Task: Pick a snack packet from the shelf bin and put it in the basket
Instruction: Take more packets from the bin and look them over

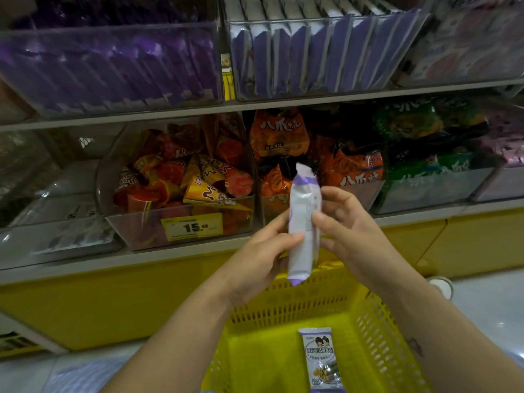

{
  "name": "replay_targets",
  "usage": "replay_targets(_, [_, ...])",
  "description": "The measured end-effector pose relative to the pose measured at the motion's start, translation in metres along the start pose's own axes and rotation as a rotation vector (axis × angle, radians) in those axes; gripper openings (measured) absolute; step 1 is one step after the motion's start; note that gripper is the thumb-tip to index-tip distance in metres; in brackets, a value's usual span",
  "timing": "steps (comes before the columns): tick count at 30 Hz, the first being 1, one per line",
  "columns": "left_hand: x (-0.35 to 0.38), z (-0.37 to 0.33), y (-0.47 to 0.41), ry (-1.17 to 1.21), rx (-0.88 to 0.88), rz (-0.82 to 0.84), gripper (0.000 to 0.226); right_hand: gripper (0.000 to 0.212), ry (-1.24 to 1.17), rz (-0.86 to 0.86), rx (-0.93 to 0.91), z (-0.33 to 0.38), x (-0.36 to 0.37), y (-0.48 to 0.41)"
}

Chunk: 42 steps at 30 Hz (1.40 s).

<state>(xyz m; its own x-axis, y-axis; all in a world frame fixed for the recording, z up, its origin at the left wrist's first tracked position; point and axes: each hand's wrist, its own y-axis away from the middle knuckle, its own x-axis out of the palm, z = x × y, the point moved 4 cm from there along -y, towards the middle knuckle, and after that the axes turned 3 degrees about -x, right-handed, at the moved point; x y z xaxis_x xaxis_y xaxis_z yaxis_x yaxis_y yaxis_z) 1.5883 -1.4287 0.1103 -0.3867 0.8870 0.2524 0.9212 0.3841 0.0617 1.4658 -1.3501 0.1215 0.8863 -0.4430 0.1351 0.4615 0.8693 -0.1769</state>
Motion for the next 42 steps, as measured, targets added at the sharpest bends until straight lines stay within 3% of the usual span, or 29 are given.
replay_targets(3, [-0.001, 0.002, 0.002, -0.015, -0.020, 0.005, 0.045, 0.084, 0.115, 0.019, -0.012, 0.004, -0.004, -0.001])
replay_targets(7, [-0.001, 0.004, 0.001, -0.044, 0.004, -0.004, 0.041, 0.077, 0.260, -0.024, -0.074, 0.010, -0.008, 0.000])
replay_targets(11, [-0.010, -0.001, -0.002, -0.025, 0.140, -0.232, 0.043, 0.064, 0.402, -0.008, -0.175, 0.012, 0.004, 0.004])
replay_targets(14, [-0.018, -0.002, -0.002, 0.026, 0.137, -0.325, 0.046, 0.066, 0.446, 0.038, -0.232, 0.016, 0.013, 0.005])
replay_targets(17, [-0.024, -0.004, 0.000, 0.098, 0.102, -0.320, 0.038, 0.067, 0.399, 0.119, -0.227, 0.021, 0.016, 0.005])
replay_targets(21, [-0.036, -0.009, 0.001, 0.216, 0.094, -0.320, 0.041, 0.065, 0.215, 0.093, -0.151, 0.023, 0.007, 0.007])
replay_targets(27, [-0.048, -0.014, 0.001, 0.386, 0.113, -0.325, 0.040, 0.048, 0.071, 0.081, 0.000, 0.014, -0.004, 0.014])
replay_targets(32, [-0.050, -0.009, -0.001, 0.459, 0.073, -0.351, 0.043, 0.036, -0.055, 0.119, 0.022, 0.013, -0.003, 0.014])
replay_targets(39, [-0.049, -0.011, -0.002, 0.446, 0.109, -0.341, 0.045, 0.030, -0.098, -0.174, 0.038, 0.013, -0.005, 0.010])
replay_targets(42, [-0.049, -0.012, -0.002, 0.458, 0.144, -0.353, 0.045, 0.022, -0.142, -0.212, 0.085, 0.009, -0.005, 0.010])
